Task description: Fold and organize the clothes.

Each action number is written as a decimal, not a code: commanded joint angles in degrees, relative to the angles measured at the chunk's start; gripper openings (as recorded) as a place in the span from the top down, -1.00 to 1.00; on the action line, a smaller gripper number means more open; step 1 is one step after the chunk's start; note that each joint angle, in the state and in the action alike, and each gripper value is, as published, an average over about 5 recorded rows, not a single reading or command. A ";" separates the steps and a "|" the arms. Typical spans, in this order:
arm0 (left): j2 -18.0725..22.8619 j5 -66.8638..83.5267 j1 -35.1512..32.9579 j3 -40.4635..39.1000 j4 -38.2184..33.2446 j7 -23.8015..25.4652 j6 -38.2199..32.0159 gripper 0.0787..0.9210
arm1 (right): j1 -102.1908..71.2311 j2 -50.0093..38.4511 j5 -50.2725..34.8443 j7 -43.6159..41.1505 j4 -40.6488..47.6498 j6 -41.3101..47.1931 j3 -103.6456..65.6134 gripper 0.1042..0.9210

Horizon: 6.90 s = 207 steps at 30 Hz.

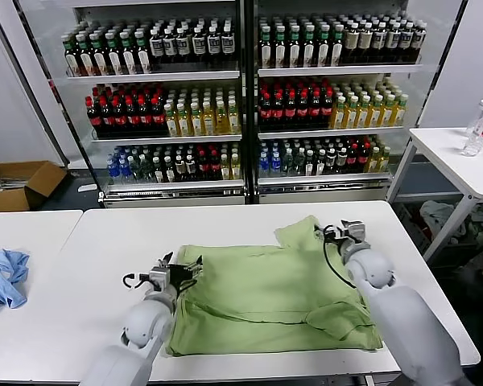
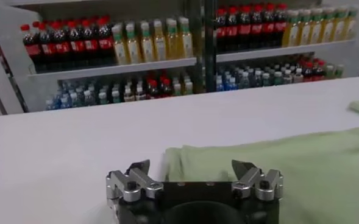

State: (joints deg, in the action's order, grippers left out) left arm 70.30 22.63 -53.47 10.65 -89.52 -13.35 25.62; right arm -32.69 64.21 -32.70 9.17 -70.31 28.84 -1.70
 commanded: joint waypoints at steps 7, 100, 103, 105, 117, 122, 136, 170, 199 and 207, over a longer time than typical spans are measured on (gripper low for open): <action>-0.66 4.19 1.29 -2.14 2.72 1.90 -0.01 -0.06 | 2.64 1.98 -2.78 -2.28 6.31 0.72 4.98 -0.03; 2.98 5.41 -33.83 6.62 -26.86 -0.13 6.30 -0.09 | -53.82 -2.92 5.87 1.08 -48.88 -3.16 -28.88 -0.76; 1.43 12.02 -34.21 10.14 -27.60 1.39 6.12 0.11 | -53.54 -3.05 5.68 1.10 -49.04 -3.16 -29.01 -0.76; -0.03 15.84 -33.93 13.76 -27.81 1.59 5.92 0.26 | -53.22 -3.27 5.39 1.16 -49.19 -3.16 -29.05 -0.76; -15.51 23.79 -32.09 45.62 -27.56 1.60 4.25 0.94 | -50.27 -4.16 4.80 0.69 -49.96 -3.82 -27.82 -0.76; -14.99 38.08 -32.36 46.11 -33.90 0.26 1.66 0.95 | -49.68 -4.35 4.89 0.30 -50.74 -3.96 -27.38 -0.76; 9.82 48.22 -26.12 0.44 -36.43 -1.18 -1.65 0.95 | -49.98 -4.38 6.97 -0.93 -51.97 -4.47 -27.15 -0.76; -3.68 14.03 -25.52 19.58 -17.44 2.12 -6.16 -0.61 | -48.87 -3.96 6.40 -1.23 -48.99 -5.87 -27.54 -0.76; 1.40 43.58 -24.98 17.72 -20.44 6.64 -2.13 0.46 | -50.10 -4.01 5.91 -0.79 -50.54 -5.66 -29.02 -0.76; 3.78 56.60 -26.92 24.87 -24.18 6.00 -3.56 0.91 | -50.46 -4.53 4.61 -0.38 -51.62 -5.23 -30.29 -0.76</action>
State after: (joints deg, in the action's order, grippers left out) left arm 72.44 61.75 -79.53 28.04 -111.05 -7.42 23.14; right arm -83.05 59.87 -27.41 8.71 -121.39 23.45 -31.26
